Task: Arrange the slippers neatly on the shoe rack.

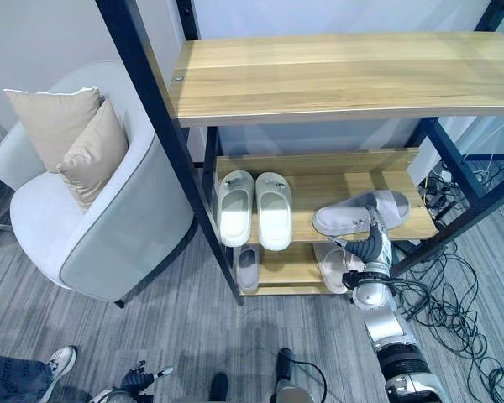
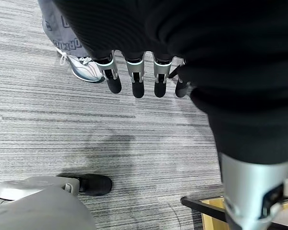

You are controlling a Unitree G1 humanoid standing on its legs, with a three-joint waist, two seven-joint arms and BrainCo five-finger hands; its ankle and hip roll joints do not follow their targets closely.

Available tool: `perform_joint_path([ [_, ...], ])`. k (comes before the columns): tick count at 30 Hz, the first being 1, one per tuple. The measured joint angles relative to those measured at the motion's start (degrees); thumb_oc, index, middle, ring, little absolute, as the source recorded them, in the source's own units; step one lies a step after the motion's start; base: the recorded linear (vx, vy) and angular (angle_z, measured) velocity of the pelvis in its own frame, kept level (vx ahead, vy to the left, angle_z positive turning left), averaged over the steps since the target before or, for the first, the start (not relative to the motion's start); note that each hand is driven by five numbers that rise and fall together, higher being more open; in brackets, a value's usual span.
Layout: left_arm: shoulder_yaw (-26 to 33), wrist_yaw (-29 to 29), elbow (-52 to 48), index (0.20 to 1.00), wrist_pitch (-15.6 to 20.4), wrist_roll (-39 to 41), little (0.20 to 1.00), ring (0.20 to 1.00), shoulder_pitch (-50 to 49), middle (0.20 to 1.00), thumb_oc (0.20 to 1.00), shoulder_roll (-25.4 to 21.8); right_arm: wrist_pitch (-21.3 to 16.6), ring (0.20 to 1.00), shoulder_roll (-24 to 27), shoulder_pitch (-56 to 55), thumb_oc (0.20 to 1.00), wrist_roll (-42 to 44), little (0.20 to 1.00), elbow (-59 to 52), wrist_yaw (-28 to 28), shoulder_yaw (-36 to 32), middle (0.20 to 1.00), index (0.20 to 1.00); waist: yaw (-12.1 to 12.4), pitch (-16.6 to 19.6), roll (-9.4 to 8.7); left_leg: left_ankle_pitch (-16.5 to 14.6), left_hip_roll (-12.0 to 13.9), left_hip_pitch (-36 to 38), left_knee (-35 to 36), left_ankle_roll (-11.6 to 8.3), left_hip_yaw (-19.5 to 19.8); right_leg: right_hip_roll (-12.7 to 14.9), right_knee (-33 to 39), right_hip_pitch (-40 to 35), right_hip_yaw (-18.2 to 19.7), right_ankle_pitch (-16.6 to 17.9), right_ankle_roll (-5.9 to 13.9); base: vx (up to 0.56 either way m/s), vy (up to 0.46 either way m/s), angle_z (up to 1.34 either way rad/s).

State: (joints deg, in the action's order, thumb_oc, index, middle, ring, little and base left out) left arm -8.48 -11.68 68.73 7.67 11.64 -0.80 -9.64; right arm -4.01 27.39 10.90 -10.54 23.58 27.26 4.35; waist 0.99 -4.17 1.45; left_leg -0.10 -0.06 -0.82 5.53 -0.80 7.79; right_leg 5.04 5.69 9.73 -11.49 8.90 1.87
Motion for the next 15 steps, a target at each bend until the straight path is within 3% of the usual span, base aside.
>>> perform_joint_path([
  [4,-0.1,-0.2,0.1,1.000,0.0,-1.7,1.000,1.000,0.0,1.000,1.000,-0.1,2.4,1.000,5.2,3.3,1.000,-4.1,1.000,5.9,1.5,0.2,1.000,1.000,0.2,-0.3,-0.07,-0.1,0.0,-0.2,0.0,0.06,0.0,0.0,0.0,0.2,0.0,-0.1,0.05,0.00,0.000,0.00],
  [15,-0.5,-0.9,0.1,1.000,0.0,-1.5,1.000,1.000,0.3,1.000,1.000,-0.1,4.9,1.000,7.4,11.5,1.000,-3.1,1.000,17.3,4.0,0.6,1.000,1.000,1.2,-2.5,1.64,-0.1,0.0,-0.7,-0.3,0.05,-0.1,0.0,0.0,1.0,0.0,-0.1,0.06,0.00,0.000,0.00],
])
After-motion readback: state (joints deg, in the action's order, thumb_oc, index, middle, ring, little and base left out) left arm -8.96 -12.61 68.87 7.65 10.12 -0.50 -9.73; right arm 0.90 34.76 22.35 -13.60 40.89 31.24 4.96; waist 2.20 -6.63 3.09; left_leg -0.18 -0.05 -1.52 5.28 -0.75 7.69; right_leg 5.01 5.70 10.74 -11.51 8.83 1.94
